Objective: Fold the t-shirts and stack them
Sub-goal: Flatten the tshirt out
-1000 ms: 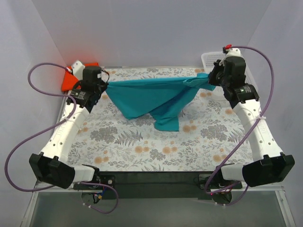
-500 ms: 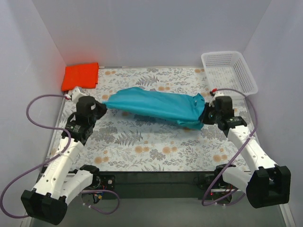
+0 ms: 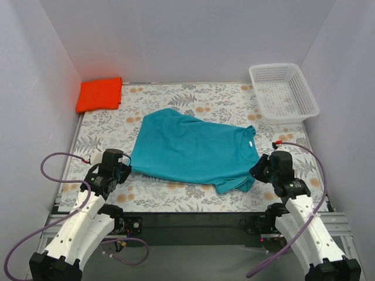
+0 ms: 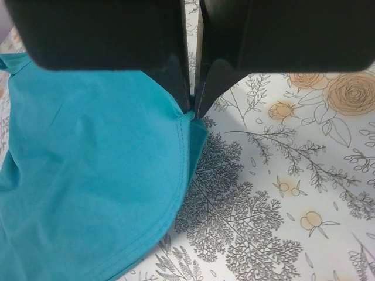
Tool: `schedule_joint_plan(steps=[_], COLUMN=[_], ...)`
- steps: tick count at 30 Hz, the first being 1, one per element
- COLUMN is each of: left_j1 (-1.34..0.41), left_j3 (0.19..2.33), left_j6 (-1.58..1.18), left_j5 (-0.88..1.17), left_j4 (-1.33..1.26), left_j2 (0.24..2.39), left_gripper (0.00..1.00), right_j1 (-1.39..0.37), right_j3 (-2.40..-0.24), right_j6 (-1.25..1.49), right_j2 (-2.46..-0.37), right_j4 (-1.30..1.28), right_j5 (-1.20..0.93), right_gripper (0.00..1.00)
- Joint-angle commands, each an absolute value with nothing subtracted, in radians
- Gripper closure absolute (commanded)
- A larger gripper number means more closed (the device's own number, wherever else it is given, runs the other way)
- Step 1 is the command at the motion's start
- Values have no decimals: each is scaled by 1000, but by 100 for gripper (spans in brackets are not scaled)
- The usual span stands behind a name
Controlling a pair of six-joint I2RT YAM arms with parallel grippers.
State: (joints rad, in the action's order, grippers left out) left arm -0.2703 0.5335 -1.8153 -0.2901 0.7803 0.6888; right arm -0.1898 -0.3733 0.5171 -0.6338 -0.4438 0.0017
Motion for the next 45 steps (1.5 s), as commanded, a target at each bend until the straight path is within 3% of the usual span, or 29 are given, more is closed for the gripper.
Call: schedule_joint_plan(steps=[1,3,5,7,10,18,24,31,37,41,45], left_j1=[-265,-265,-265,-265,-265,-276,-281,-230,-172,-161,-161], left_j3=[548,575,600,643,704,703,709,819,1017,1086,1017], left_j6=[-1905,-1902,-1863,-1826,-1670,-1491,-1572,-1603,-1597,-1562,-1554], left_j5=[-357,-377,-390,-428,-428,-74,-83,-176,-173,-158,-213], left_j4=[868,885,891,891,833,615,489,404,408,434,478], left_j2=[669,672,667,663,682,1003,1238,1546,1774,1763,1559], left_gripper=[97,87,60,45,37,40,50,52,51,46,38], right_j1=[-184,-186,-184,-184,-186,-184,-184,-181,-183,-184,-206], right_j3=[-379,-390,-409,-431,-474,-577,-627,-761,-1018,-1124,-1103], right_j6=[612,609,547,506,465,376,345,316,293,278,265], right_j2=[-536,-529,-584,-682,-799,-1106,-1317,-1554,-1802,-1813,-1656], right_j4=[-505,-508,-470,-440,-362,-186,-86,20,26,2,-98], right_j5=[8,-47,-66,-112,-133,-135,-164,-163,-205,-241,-160], right_gripper=[71,59,55,55,55,57,58,58,56,54,40])
